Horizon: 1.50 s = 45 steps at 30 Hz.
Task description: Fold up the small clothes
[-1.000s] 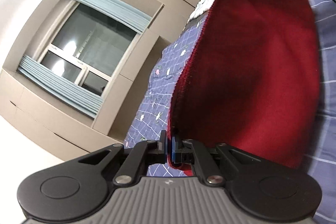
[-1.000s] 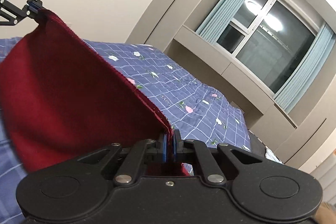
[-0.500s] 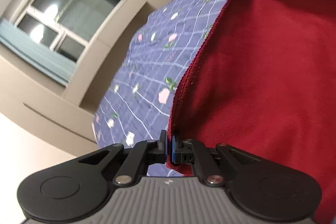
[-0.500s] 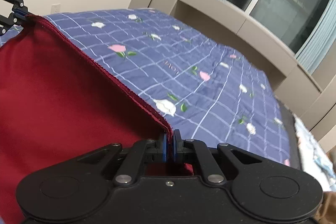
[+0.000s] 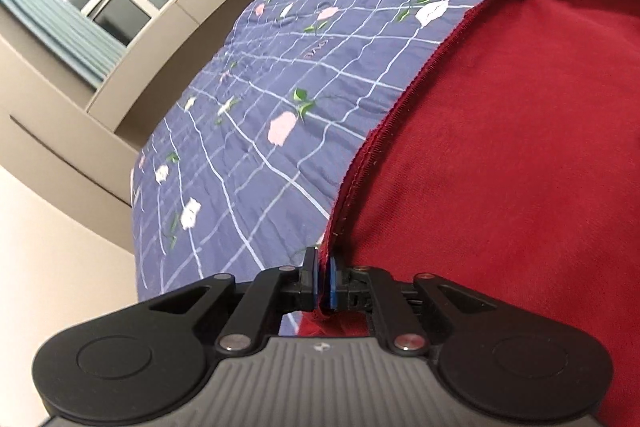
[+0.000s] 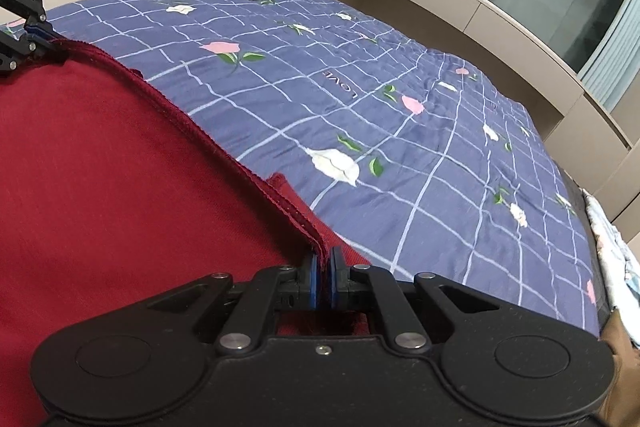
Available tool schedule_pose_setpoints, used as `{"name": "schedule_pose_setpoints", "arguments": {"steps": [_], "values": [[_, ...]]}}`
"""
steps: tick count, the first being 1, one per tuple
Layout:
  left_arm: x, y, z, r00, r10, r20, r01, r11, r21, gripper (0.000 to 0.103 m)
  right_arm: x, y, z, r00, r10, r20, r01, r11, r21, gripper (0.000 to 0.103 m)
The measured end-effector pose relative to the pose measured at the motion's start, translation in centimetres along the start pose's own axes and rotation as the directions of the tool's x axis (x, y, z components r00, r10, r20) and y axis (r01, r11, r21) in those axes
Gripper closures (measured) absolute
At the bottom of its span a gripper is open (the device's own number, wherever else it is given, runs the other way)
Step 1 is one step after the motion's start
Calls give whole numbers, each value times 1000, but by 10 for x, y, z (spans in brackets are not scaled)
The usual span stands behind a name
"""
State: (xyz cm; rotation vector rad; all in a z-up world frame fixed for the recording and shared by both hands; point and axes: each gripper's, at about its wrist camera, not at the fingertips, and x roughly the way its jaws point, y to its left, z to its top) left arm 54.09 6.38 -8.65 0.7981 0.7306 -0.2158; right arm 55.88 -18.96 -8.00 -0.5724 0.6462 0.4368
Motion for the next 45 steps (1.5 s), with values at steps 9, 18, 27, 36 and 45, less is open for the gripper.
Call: {"name": "schedule_pose_setpoints", "arguments": {"steps": [9, 18, 27, 36, 45], "values": [[5, 34, -3, 997, -32, -73, 11, 964, -265, 56, 2, -4, 1, 1000, -30, 5, 30, 999, 36, 71], [-15, 93, -32, 990, 72, -120, -136, 696, -705, 1, -22, -52, -9, 980, -200, -19, 192, 904, 383, 1], [-37, 72, -47, 994, 90, -58, -97, 510, -855, 1, -36, -22, -14, 951, -307, 29, 291, 927, 236, 1], [9, 31, -36, 967, 109, -232, -250, 603, -757, 0, 6, -25, -34, 915, -398, -62, 400, 879, 260, 1], [-12, 42, -48, 966, 115, -232, -258, 525, -811, 1, -22, -40, -30, 928, -365, -75, 368, 866, 339, 1]]}}
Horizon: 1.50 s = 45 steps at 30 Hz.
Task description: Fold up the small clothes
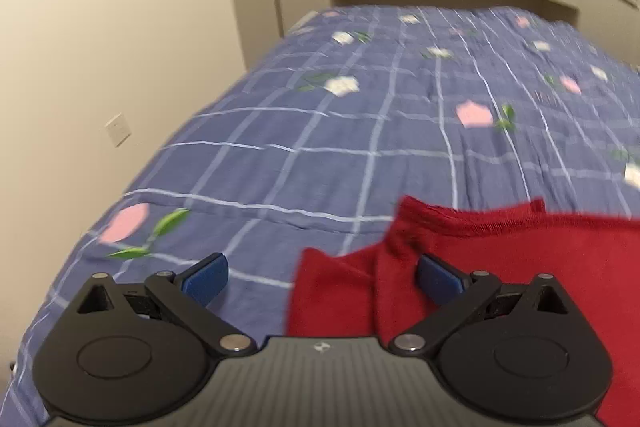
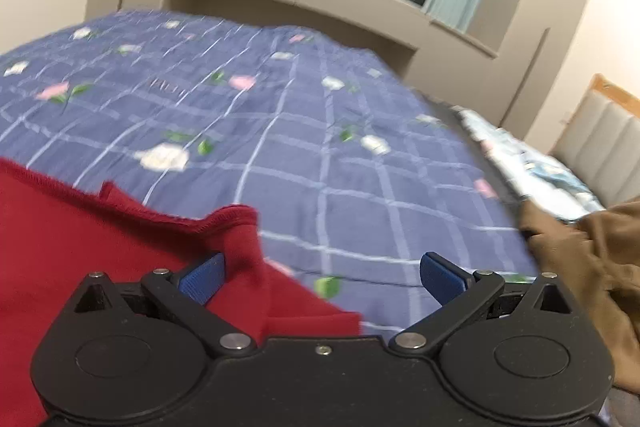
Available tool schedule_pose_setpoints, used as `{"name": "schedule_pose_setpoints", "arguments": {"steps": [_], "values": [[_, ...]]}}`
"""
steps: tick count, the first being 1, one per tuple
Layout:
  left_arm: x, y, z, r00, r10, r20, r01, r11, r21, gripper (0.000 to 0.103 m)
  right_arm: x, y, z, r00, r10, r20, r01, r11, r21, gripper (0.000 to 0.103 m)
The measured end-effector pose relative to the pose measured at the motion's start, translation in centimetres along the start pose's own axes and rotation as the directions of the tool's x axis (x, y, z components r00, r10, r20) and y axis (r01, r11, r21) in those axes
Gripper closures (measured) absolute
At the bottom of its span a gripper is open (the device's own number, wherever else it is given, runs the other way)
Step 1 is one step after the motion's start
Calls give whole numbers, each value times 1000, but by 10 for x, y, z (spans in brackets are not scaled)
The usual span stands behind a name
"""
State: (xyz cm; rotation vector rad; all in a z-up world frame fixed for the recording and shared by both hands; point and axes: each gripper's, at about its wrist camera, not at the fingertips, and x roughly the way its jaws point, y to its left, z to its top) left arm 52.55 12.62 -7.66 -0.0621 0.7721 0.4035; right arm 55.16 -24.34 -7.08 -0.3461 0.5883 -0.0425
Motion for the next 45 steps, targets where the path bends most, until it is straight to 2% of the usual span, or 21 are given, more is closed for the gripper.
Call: {"name": "schedule_pose_setpoints", "arguments": {"steps": [3, 5, 8, 11, 15, 18, 24, 26, 29, 32, 34, 38, 45], "values": [[-26, 17, -5, 999, 4, 35, -2, 998, -55, 1, -30, 3, -3, 994, -94, 61, 98, 993, -60, 1], [-49, 27, -14, 997, -5, 73, 12, 996, -88, 1, -55, 6, -9, 987, -116, 111, 125, 989, -83, 1], [-77, 36, -35, 993, -35, 110, 47, 993, -111, 0, -95, 16, -24, 983, -80, 166, 94, 992, -81, 1], [-92, 31, -56, 992, -53, 113, 63, 994, -90, 0, -117, 35, -44, 984, -33, 177, 55, 991, -120, 1], [-88, 11, -81, 999, -10, 37, 9, 1000, 22, 1, -116, 55, -69, 993, -21, 115, 43, 981, -191, 1], [-85, 2, -94, 997, 29, 70, -35, 996, 80, 0, -112, 55, -88, 989, -13, 146, 36, 988, -150, 1], [-87, 6, -94, 999, 22, 48, -24, 999, 41, 1, -114, 48, -86, 992, 11, 128, 4, 994, -112, 1], [-95, 15, -92, 1000, -9, 21, 9, 1000, -1, 1, -123, 46, -82, 994, -5, 110, 16, 995, -99, 1], [-106, 32, -96, 998, -66, 1, 66, 995, -70, 0, -145, 51, -91, 990, -7, 143, 20, 995, -95, 1], [-106, 43, -109, 999, -36, -39, 31, 994, -107, 0, -144, 61, -109, 996, 16, 92, -4, 991, -131, 0], [-100, 47, -119, 997, -40, -61, 34, 994, -102, 0, -147, 67, -113, 993, -4, 116, 24, 986, -166, 0], [-100, 53, -132, 997, -72, 8, 73, 993, -88, 0, -147, 74, -114, 991, -28, 132, 54, 979, -197, 0], [-100, 62, -137, 992, -120, 34, 124, 985, -123, 0, -151, 92, -121, 973, -105, 205, 163, 942, -294, 0]]}}
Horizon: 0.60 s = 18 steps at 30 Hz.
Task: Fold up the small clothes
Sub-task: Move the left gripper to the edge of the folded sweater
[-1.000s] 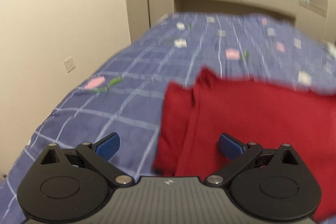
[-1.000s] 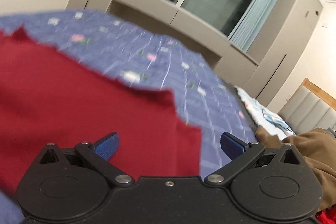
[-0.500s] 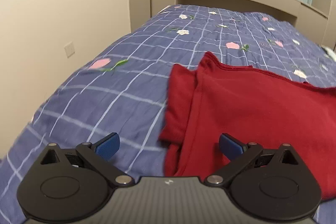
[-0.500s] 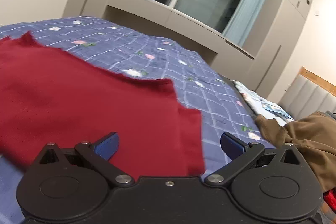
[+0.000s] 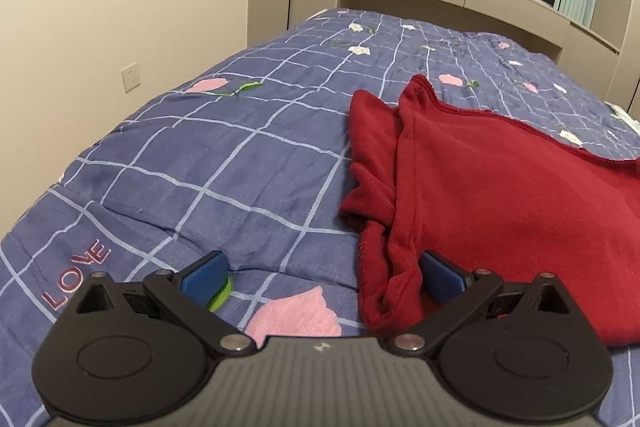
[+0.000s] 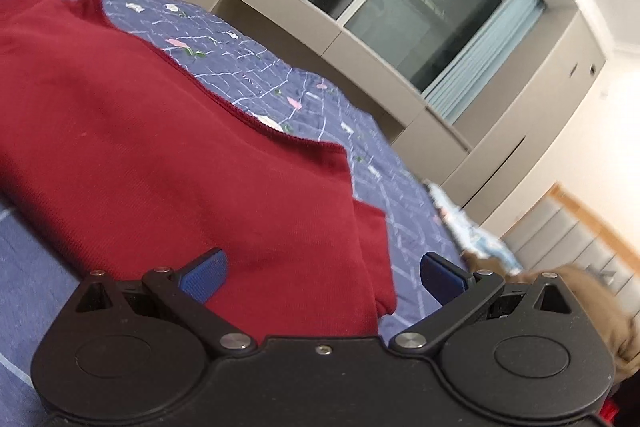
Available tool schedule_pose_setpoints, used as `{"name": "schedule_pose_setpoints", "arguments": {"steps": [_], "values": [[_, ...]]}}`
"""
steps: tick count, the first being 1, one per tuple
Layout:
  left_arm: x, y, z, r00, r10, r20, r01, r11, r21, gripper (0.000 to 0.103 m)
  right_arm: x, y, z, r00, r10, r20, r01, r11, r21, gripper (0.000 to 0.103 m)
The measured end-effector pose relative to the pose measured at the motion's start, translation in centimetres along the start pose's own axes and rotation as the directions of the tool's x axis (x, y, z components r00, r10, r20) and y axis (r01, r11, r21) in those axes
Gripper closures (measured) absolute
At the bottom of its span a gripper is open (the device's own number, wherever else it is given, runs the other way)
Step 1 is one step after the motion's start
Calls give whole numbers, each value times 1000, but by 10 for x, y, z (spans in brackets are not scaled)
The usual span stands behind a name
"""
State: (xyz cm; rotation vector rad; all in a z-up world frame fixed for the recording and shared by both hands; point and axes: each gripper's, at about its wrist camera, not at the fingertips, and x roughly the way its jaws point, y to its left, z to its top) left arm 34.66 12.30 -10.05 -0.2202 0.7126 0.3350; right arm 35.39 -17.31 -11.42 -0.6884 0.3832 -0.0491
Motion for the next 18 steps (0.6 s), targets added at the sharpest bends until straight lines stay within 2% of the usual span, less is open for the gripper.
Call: {"name": "schedule_pose_setpoints", "arguments": {"steps": [4, 6, 8, 11, 15, 18], "values": [[-1, 2, -2, 1000, -9, 10, 9, 1000, -7, 0, -3, 6, 1, 999, -35, 21, 36, 999, -36, 0], [0, 2, -1, 1000, -9, 12, 10, 1000, -7, 0, -1, 5, 6, 1000, -22, 5, 23, 999, -41, 1], [-1, 2, -2, 1000, -12, 14, 12, 1000, -9, 0, -2, 0, 17, 1000, 15, 16, -15, 1000, -8, 1], [-1, 2, -2, 1000, -13, 15, 13, 1000, -11, 0, -4, -2, 42, 993, 66, 96, -70, 997, 44, 1], [-2, 2, -3, 1000, -13, 16, 13, 1000, -11, 0, 5, 12, 78, 973, 148, 178, -151, 988, 7, 1], [-2, 2, -3, 1000, -13, 17, 13, 1000, -10, 0, 17, 31, 94, 964, 185, 189, -179, 983, -52, 1]]}}
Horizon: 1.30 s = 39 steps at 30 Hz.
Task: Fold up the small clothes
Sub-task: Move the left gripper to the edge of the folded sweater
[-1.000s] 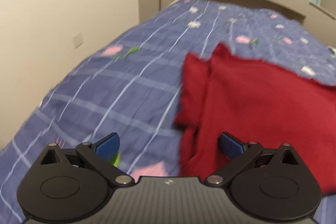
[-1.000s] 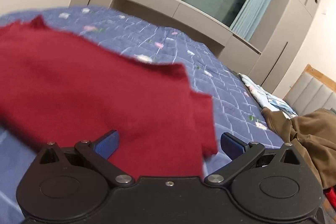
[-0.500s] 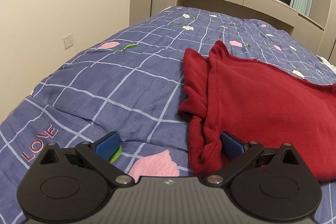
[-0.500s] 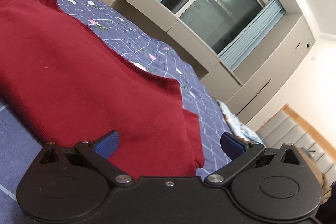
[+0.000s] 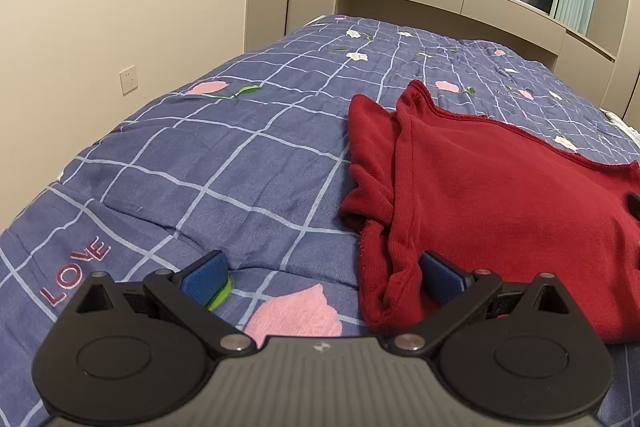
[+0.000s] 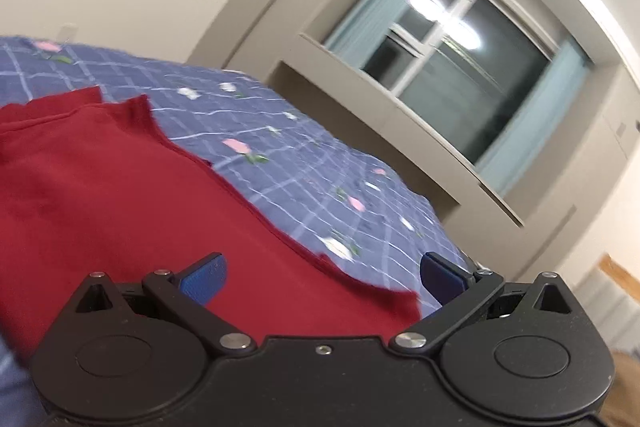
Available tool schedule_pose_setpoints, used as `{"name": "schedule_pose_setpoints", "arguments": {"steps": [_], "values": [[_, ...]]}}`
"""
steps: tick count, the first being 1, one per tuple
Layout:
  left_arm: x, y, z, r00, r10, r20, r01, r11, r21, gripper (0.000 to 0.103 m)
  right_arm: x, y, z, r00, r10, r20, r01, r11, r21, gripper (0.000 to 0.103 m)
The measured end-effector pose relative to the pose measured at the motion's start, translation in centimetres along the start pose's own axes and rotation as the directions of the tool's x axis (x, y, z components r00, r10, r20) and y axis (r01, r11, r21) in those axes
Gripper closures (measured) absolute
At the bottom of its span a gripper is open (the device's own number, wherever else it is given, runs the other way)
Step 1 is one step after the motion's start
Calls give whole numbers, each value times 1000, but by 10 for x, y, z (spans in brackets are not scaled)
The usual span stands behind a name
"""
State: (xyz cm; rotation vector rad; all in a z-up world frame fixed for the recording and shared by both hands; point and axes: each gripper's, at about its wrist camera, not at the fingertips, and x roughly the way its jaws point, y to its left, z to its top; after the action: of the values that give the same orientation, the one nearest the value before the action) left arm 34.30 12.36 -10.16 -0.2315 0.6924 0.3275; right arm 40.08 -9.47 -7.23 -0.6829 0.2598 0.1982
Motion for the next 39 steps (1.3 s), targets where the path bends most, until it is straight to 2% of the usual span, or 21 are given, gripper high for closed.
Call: {"name": "schedule_pose_setpoints", "arguments": {"steps": [3, 5, 7, 10, 17, 20, 25, 27, 33, 35, 37, 39], "values": [[0, 0, 0, 1000, 1, 0, -1, 1000, 0, 0, 17, 13, 7, 1000, 23, -15, -24, 999, -34, 1], [0, 0, 0, 1000, 1, 0, -1, 1000, 0, 0, 26, 23, 7, 998, 40, -56, -44, 997, -58, 1], [1, -1, 0, 1000, 1, 0, -1, 1000, 0, 0, 34, 27, 1, 995, 57, -85, -60, 998, -37, 1], [1, -1, 0, 1000, 2, 0, -2, 1000, 1, 0, 27, 26, -10, 998, 38, -44, -37, 999, 28, 1], [0, -1, -1, 1000, 3, 1, -3, 1000, 3, 0, 6, 43, -14, 999, -40, -3, 40, 997, -60, 1], [1, -1, -1, 1000, 3, 1, -3, 1000, 3, 0, -4, 41, -13, 999, -33, -23, 32, 997, -64, 1], [0, -1, -1, 1000, 6, 2, -6, 1000, 7, 0, -24, 47, -22, 1000, -27, 5, 27, 992, -127, 1], [0, -1, -1, 1000, 7, 2, -7, 1000, 8, 0, -27, 45, -25, 1000, 9, -28, -12, 994, -108, 1], [0, -1, 0, 1000, 3, -4, -3, 1000, 7, 0, -26, 44, -27, 998, 36, -47, -39, 997, -71, 1], [0, 4, 4, 999, -35, -22, 35, 999, -11, 0, -26, 41, -29, 998, 46, -49, -49, 998, -51, 1], [-3, 19, 9, 992, -126, -20, 124, 989, -80, 0, -25, 41, -29, 998, 51, -48, -53, 998, -41, 1], [-4, 37, 14, 975, -223, -3, 219, 959, -180, 0, -25, 42, -30, 998, 48, -44, -50, 998, -42, 1]]}}
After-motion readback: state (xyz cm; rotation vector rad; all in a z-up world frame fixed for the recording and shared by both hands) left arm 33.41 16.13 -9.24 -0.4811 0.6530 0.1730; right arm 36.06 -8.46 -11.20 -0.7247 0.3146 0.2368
